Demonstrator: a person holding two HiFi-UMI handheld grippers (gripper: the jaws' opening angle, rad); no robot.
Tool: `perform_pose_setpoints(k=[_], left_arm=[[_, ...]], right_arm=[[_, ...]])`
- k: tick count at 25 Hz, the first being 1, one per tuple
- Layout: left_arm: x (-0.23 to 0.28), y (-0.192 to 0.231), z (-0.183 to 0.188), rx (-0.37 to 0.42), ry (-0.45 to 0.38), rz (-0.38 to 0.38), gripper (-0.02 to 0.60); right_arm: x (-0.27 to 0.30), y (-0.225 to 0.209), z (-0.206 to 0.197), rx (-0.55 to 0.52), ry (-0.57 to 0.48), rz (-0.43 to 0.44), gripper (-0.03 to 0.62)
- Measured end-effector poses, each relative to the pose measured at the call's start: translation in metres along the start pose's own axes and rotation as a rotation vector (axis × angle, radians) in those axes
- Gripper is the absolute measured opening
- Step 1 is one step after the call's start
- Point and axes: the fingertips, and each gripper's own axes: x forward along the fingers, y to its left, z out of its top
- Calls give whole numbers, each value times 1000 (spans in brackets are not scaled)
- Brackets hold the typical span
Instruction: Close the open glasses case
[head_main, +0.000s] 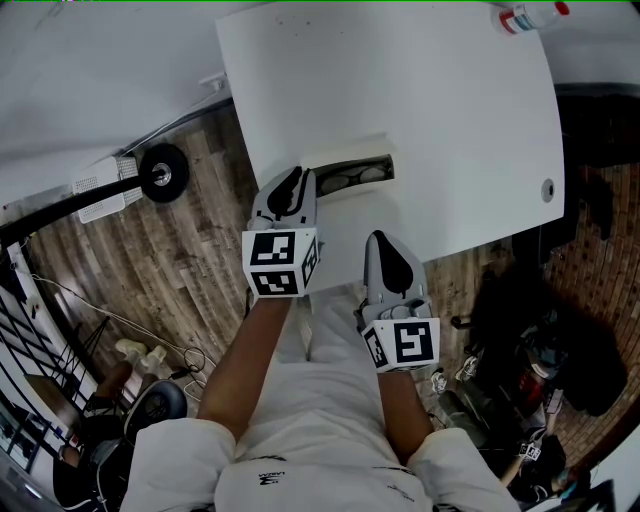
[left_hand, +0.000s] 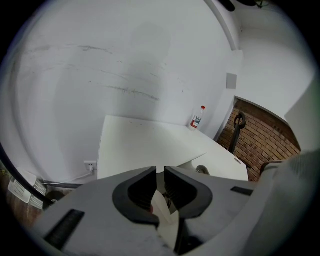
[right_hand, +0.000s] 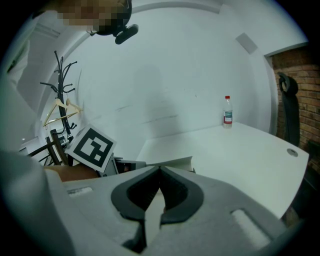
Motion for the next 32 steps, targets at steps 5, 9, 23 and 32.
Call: perform_pose_setpoints(k=[5, 9, 23, 32], left_arm=[[-2, -3, -1, -5, -3, 2, 46], [-3, -5, -3, -7, -4, 10, 46], [-10, -11, -10, -8, -1, 15, 46], [-13, -13, -16, -9, -10, 13, 46]], right_arm=[[-1, -1, -2, 6, 7, 14, 2], [-2, -2, -2, 1, 7, 18, 2], [-11, -2, -2, -7, 12, 22, 2], [-17, 2, -5, -12, 10, 30, 2]])
